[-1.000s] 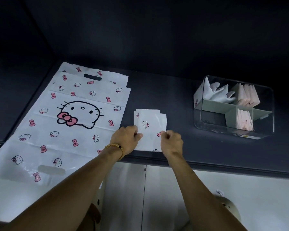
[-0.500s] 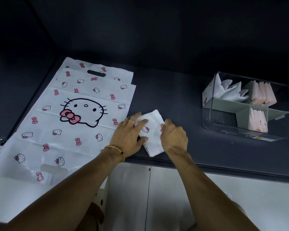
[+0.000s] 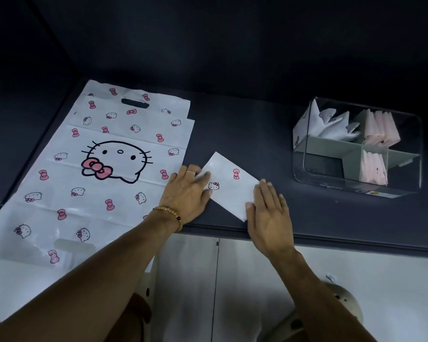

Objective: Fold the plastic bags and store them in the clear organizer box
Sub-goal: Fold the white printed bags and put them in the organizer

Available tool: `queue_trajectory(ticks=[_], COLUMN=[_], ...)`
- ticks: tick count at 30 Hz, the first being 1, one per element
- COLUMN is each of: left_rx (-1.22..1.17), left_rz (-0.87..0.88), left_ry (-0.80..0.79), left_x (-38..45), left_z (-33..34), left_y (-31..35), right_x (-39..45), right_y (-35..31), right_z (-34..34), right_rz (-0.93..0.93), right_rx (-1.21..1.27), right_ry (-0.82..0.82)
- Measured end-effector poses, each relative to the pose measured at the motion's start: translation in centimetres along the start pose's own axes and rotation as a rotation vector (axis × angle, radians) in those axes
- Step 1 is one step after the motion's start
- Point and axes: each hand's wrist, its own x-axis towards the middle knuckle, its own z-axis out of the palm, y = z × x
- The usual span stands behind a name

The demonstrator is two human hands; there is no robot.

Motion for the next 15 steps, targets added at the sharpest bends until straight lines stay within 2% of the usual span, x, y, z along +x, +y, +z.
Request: queue_trajectory(ticks=[2,5,7,9,11,15], left_rx=[0.051,0.156,0.189,0.096,0.022,0.054], left_rz=[-0.026,-0.029,0.143,0.330,0.367,0.353], left_ry=[-0.017,0.015,0.016,-0.070,-0.158,-0.132], left_x=[0.1,0.3,0.8,1.5,2.3,2.9], left_z=[-0.2,-0.8,0.0,1.1,1.8,2.7], left_y=[0.4,2.1,4.2,6.1,6.8,5.2], right_x=[-0.4,0.0,0.1,0.0,-0.1,-0.1], right_y=[0.8,0.6,0.6,0.9,1.2,1.5], right_z=[0.5,0.7,0.7,0.7,0.7,0.7], right_rz=[-0.019,-0.016,-0.016,-0.032,-0.056,-0.065], right_rx=[-0.024,-0.019,-0.002,-0.005,0.000,0.001], right_ry=[-0.092,-0.103,-0.110,-0.114,-0.099,-0.064])
